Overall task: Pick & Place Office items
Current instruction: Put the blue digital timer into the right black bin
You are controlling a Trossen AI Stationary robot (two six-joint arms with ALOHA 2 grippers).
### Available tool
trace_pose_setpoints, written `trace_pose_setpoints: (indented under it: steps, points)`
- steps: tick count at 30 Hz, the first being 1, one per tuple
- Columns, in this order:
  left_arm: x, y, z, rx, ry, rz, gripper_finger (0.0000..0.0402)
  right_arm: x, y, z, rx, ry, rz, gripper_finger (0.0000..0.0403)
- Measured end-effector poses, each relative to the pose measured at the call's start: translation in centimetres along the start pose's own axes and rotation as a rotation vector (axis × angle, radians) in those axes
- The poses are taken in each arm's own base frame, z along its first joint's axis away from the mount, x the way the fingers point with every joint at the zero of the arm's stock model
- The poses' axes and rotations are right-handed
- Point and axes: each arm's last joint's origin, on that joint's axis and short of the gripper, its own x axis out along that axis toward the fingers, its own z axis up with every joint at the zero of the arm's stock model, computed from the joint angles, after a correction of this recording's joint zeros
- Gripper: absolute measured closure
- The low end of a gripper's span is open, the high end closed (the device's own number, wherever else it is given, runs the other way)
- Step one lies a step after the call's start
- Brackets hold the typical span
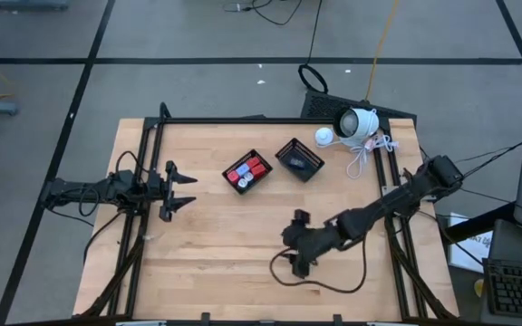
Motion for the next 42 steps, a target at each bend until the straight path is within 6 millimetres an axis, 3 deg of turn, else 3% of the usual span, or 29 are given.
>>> trace_pose_setpoints:
  steps: [4,9,20,28,35,42]
  points:
    - [0.0,0.0,0.0,0.000,0.001,0.001,0.0141,-0.3,0.0,-2.1,0.141,0.232,-0.012,0.0131]
    - [0.0,0.0,0.0,0.000,0.001,0.000,0.0149,0.0,-0.2,-4.9,0.265,0.387,0.019,0.0149]
    - [0.0,0.0,0.0,0.000,0.000,0.000,0.0127,0.8,-2.3,-9.4,0.408,0.543,-0.052,0.0166]
    - [0.0,0.0,0.0,0.000,0.000,0.000,0.0121,0.8,-4.2,-9.7,0.399,0.615,-0.130,0.0182]
    - [0.0,0.0,0.0,0.000,0.000,0.000,0.0134,0.9,-5.7,-9.3,0.434,0.701,-0.083,0.0200]
    - [0.0,0.0,0.0,0.000,0.000,0.001,0.0147,0.0,-7.8,-8.4,0.475,0.650,-0.178,0.0214]
